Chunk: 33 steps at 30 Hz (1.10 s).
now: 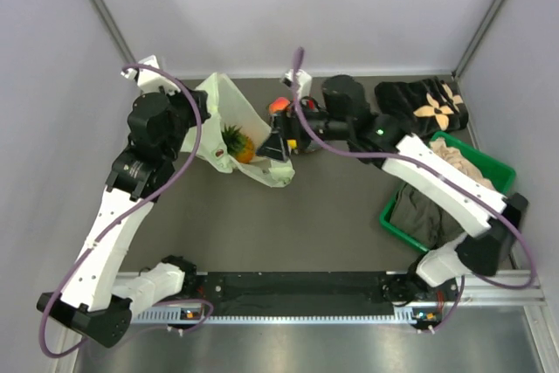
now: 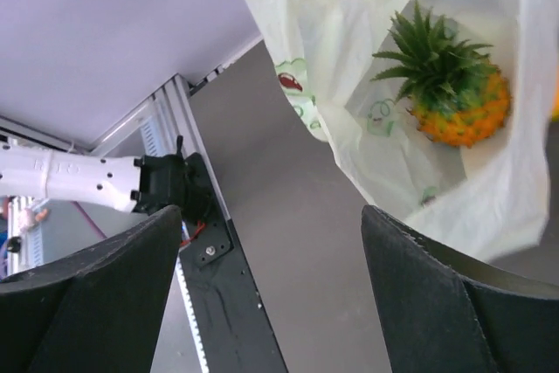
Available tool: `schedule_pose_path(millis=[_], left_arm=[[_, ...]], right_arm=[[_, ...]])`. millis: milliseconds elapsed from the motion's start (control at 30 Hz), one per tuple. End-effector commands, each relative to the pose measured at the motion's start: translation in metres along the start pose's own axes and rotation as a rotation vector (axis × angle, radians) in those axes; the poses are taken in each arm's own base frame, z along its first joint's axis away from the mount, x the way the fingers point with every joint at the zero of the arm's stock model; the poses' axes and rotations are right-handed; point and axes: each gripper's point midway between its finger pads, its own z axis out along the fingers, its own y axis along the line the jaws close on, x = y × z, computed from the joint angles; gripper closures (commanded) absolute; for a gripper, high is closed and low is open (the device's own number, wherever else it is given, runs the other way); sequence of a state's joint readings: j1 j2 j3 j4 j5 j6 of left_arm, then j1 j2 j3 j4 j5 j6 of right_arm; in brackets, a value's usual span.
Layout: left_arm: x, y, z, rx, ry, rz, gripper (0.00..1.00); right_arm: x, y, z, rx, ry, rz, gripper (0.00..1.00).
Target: Place the fruits into the plastic bag
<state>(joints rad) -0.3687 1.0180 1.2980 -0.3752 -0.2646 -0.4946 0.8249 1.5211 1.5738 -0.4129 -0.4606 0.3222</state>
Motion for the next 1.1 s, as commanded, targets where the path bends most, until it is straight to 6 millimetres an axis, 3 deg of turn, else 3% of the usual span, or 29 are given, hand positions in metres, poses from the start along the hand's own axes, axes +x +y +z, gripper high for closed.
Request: schedule_pose_path(millis=[0,33,133,333,700,867,1000,1067], left_arm=[[-0.015,-0.001,0.0,-0.011,-0.032,0.02,1.0],[-0.016,-0.003,0.001,-0.007,-0.032,0.024,1.0],[-0.016,-0.004,0.002,-0.007,-0.027,0.022,1.0],[-0.016,-0.005,0.003,-0.007,-0.023,0.017,1.0],[-0.015,-0.006,0.007,-0.007,-0.013,0.024,1.0],[-0.014,-0.007,0.01,-0.005,-0.009,0.028,1.0],[-0.01,-0.007,0.011,-0.003,0.0,0.027,1.0],[-0.01,-0.007,0.011,-0.004,0.001,0.026,1.0]], right_arm=[[0.016,-0.006,-0.03,0.095,-0.005,-0.034,0.17],[0.037,-0.02,-0.03,0.12,0.043,-0.002,0.18],[0.059,-0.034,-0.031,0.129,0.072,0.013,0.24],[0.078,-0.061,-0.027,0.123,0.102,0.076,0.28],[0.073,-0.087,-0.004,0.081,0.092,0.058,0.29],[0.078,-0.093,0.01,0.057,0.132,0.072,0.33],[0.07,-0.097,0.02,0.043,0.106,0.062,0.36],[0.063,-0.099,0.023,0.054,0.108,0.058,0.42]])
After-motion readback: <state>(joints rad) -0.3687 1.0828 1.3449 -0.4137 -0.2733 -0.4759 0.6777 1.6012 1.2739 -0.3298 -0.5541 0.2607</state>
